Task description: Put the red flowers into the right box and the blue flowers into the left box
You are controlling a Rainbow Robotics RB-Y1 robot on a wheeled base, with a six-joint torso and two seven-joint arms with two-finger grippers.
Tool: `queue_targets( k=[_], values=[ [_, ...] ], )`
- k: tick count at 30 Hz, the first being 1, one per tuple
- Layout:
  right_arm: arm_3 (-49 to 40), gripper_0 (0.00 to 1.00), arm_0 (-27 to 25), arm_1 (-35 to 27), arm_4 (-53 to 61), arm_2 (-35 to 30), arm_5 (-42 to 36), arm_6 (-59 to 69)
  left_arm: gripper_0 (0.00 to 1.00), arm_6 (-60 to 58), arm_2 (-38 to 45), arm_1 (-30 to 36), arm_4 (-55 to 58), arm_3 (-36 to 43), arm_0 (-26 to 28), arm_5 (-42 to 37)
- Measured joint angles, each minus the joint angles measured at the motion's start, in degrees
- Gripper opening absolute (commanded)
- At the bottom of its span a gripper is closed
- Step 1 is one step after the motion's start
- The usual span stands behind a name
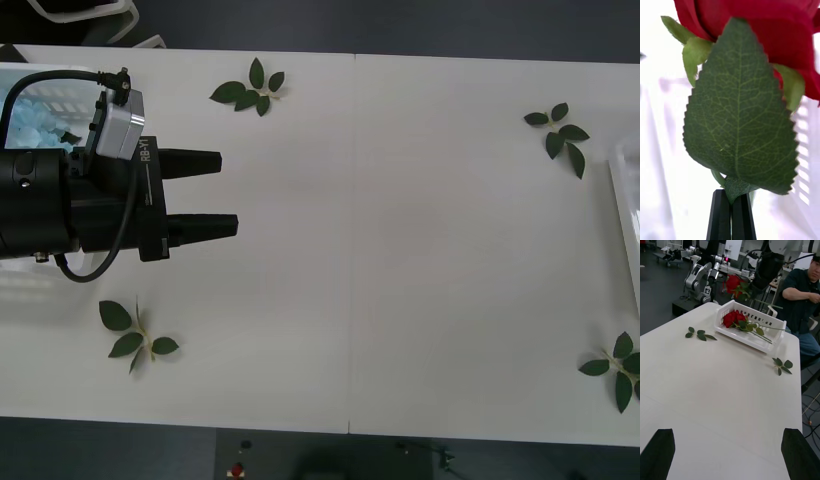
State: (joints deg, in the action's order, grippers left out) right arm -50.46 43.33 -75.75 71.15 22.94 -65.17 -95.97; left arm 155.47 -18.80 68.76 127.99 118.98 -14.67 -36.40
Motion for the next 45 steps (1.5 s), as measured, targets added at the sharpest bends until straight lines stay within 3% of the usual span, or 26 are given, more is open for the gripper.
queue_targets(
  k=[3, 4, 5, 6, 7, 8, 16, 21, 30, 33, 38, 45],
  values=[
    [4.1, 0.04, -4.5, 0.2, 0.5, -6.3, 1.6, -7.1, 0.82, 0.0, 0.0, 0.0, 0.0, 0.0, 0.0, 0.0],
    [4.9, 0.38, -6.0, 0.3, 0.7, -8.2, 2.7, -9.2, 0.82, 0.0, 0.0, 0.0, 0.0, 0.0, 0.0, 0.0],
    [5.5, 0.61, -7.4, 0.3, 1.0, -9.9, 4.2, -10.6, 0.82, 0.0, 0.0, 0.0, 0.0, 0.0, 0.0, 0.0],
    [5.7, 0.75, -8.7, 0.3, 1.3, -11.1, 5.5, -10.8, 0.82, 0.0, 0.0, 0.0, 0.0, 0.0, 0.0, 0.0],
    [5.6, 0.97, -9.9, 0.3, 1.6, -12.2, 6.5, -10.8, 0.82, 0.0, 0.0, 0.0, 0.0, 0.0, 0.0, 0.0],
    [5.4, 1.00, -10.9, 0.3, 1.8, -12.9, 6.9, -10.8, 0.82, 0.0, 0.0, 0.0, 0.0, 0.0, 0.0, 0.0],
    [2.8, 1.00, -12.4, 0.4, 4.1, -12.1, 5.7, -10.8, 0.82, 0.0, 0.0, 0.0, 0.0, 0.0, 0.0, 0.0],
    [-2.0, 1.00, -12.4, 1.7, 11.2, -11.9, 3.7, -10.8, 0.82, 0.0, 0.0, 0.0, 0.0, 0.0, 0.0, 0.0],
    [-15.2, 1.00, -9.0, 14.7, 28.8, -11.9, 8.2, -5.3, 0.82, 0.0, 0.0, 0.0, 0.0, -0.1, 0.0, 0.0],
    [-16.9, 1.00, -9.0, 15.9, 39.9, -12.0, 1.8, -13.4, 0.82, 0.0, 0.0, 0.0, 0.0, -0.1, 0.0, 0.0],
    [-14.9, 1.00, -9.0, 15.5, 50.6, -15.4, -15.3, -36.5, 0.82, 0.0, 0.0, 0.0, 0.0, -0.1, 0.0, 0.0],
    [-17.4, 1.00, -9.8, 8.9, 62.7, -15.3, -27.6, -48.2, 0.82, 0.0, 0.0, 0.0, 0.0, -0.1, 0.0, 0.0]
  ],
)
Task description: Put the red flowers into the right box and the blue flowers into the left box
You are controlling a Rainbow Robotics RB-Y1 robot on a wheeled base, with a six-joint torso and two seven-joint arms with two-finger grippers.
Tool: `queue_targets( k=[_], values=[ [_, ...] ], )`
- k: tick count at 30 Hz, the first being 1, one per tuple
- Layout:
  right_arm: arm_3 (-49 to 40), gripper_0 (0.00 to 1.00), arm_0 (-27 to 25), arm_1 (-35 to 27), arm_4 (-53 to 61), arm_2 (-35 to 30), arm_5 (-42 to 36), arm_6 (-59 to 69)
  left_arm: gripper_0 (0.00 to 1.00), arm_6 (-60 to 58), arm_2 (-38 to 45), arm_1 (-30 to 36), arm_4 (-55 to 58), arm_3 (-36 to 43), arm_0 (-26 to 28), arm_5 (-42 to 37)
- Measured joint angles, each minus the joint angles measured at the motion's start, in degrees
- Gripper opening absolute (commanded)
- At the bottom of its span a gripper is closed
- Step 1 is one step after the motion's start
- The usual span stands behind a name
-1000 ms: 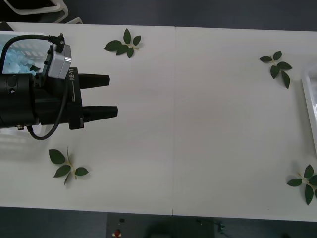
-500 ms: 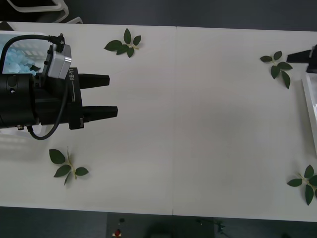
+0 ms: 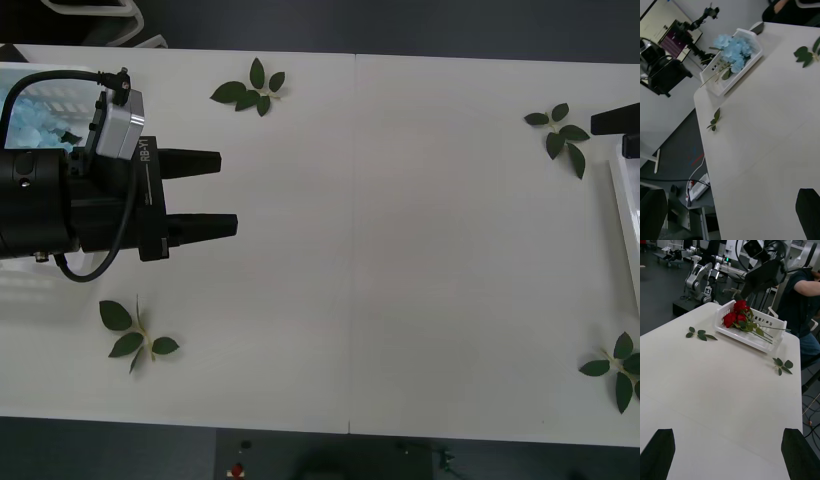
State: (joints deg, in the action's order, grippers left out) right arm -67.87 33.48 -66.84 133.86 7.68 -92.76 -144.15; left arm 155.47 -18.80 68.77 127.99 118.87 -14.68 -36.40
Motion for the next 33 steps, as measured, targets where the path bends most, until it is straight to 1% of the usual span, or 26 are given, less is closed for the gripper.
queue_targets(
  k=[3, 4, 8, 12, 14, 17, 20, 24, 33],
  values=[
    [-6.3, 1.00, -4.1, -3.2, 4.9, 0.3, 0.1, -12.8, 0.82, 0.0, 0.0, 0.0, 0.0, 0.0, 0.0, 0.0],
    [-8.3, 1.00, -5.9, -4.1, 6.1, 0.2, 0.2, -15.0, 0.82, 0.0, 0.0, 0.0, 0.0, 0.0, 0.0, 0.0],
    [-15.7, 1.00, -14.7, -6.3, 10.9, -1.4, 3.1, -11.2, 0.82, 0.0, 0.0, 0.0, 0.0, 0.0, 0.0, 0.0],
    [-23.0, 1.00, -23.5, -7.2, 12.0, -5.1, 5.5, -10.4, 0.82, 0.0, 0.0, 0.0, 0.0, 0.0, 0.0, 0.0],
    [-26.3, 1.00, -27.0, -7.2, 12.0, -7.4, 6.9, -10.4, 0.82, 0.0, 0.0, 0.0, 0.0, 0.0, 0.0, 0.0],
    [-30.7, 1.00, -30.7, -7.2, 12.0, -9.7, 9.8, -10.4, 0.82, 0.0, 0.0, 0.0, 0.0, 0.0, 0.0, 0.0],
    [-34.7, 1.00, -32.8, -7.2, 12.1, -10.5, 14.0, -10.4, 0.82, 0.0, 0.0, 0.0, 0.0, 0.0, 0.0, 0.0],
    [-37.3, 1.00, -33.5, -7.2, 12.8, -10.5, 16.6, -10.4, 0.82, 0.0, 0.0, 0.0, 0.0, 0.0, 0.0, 0.0],
    [-37.6, 1.00, -33.5, -7.2, 12.8, -10.5, 17.4, -10.4, 0.82, 0.0, 0.0, 0.0, 0.0, 0.0, 0.0, 0.0]
  ],
)
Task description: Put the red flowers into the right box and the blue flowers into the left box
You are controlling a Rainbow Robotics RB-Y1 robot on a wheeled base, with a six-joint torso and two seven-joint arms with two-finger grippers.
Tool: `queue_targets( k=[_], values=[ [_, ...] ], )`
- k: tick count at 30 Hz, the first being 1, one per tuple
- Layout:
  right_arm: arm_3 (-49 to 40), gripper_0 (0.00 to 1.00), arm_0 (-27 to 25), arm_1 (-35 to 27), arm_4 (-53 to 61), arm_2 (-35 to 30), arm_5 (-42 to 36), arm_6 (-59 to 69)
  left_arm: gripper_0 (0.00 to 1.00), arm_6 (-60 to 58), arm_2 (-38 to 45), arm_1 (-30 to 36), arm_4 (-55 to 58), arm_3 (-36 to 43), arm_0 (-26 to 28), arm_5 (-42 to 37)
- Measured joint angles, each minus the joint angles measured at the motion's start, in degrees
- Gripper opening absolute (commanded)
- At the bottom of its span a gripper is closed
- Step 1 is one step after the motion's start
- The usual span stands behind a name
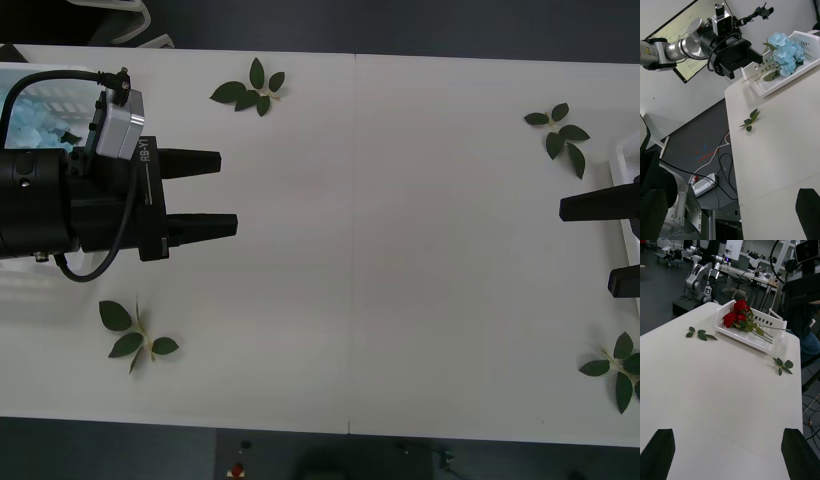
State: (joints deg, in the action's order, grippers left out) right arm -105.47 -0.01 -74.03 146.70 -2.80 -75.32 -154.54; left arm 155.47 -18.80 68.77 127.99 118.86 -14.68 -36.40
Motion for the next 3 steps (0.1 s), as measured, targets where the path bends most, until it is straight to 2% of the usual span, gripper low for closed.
queue_targets(
  k=[3],
  values=[
    [0.0, 1.00, 0.0, 0.0, 0.0, 0.0, 0.0, 0.0, 0.82, 0.0, 0.0, 0.0, 0.0, 0.0, 0.0, 0.0]
  ],
)
